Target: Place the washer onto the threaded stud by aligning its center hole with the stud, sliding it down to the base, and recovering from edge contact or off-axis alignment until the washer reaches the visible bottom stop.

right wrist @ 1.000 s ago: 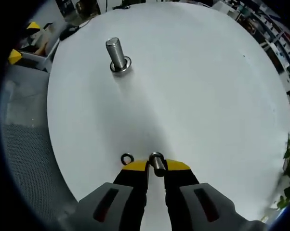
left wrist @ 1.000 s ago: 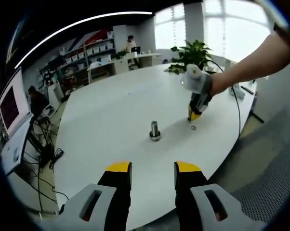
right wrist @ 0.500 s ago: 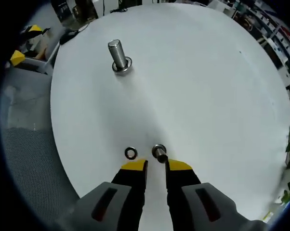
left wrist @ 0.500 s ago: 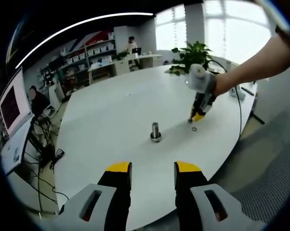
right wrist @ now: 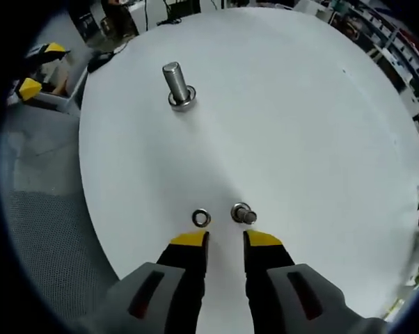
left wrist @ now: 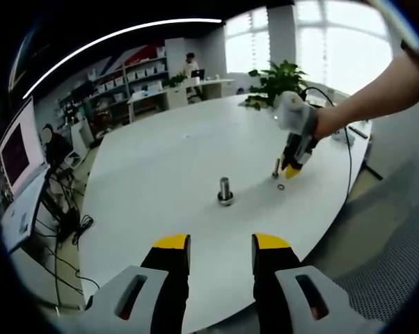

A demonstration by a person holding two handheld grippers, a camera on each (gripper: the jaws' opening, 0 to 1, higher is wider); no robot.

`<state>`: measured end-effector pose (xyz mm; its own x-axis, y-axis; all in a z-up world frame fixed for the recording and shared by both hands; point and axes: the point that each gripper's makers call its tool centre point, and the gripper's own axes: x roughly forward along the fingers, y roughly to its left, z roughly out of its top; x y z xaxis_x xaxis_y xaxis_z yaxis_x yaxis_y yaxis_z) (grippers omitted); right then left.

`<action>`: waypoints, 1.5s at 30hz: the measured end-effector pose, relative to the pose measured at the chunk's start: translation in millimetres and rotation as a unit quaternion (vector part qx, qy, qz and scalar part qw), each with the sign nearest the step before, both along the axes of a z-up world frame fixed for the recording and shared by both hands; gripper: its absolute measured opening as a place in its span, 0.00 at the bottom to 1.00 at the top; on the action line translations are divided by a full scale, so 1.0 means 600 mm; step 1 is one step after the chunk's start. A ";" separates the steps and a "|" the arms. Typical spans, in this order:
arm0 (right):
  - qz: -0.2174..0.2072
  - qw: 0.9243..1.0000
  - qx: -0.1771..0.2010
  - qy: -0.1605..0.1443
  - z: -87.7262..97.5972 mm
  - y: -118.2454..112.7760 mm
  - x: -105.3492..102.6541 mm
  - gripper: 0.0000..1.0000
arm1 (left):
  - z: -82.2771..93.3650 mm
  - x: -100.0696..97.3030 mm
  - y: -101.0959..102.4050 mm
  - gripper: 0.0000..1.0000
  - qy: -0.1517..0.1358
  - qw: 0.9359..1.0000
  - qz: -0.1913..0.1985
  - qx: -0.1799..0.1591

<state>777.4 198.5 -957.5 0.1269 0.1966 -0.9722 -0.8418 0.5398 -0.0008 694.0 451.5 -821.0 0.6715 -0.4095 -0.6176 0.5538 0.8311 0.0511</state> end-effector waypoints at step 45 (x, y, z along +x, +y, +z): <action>0.093 0.993 -0.072 0.018 -0.030 0.051 -0.023 0.15 | -0.002 0.002 0.006 0.33 0.001 1.000 0.006 0.004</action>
<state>763.6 229.0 -975.4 0.0662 0.0712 -0.9953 -0.9276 0.3719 -0.0351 695.2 455.3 -822.1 0.6754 -0.3954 -0.6225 0.5433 0.8376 0.0575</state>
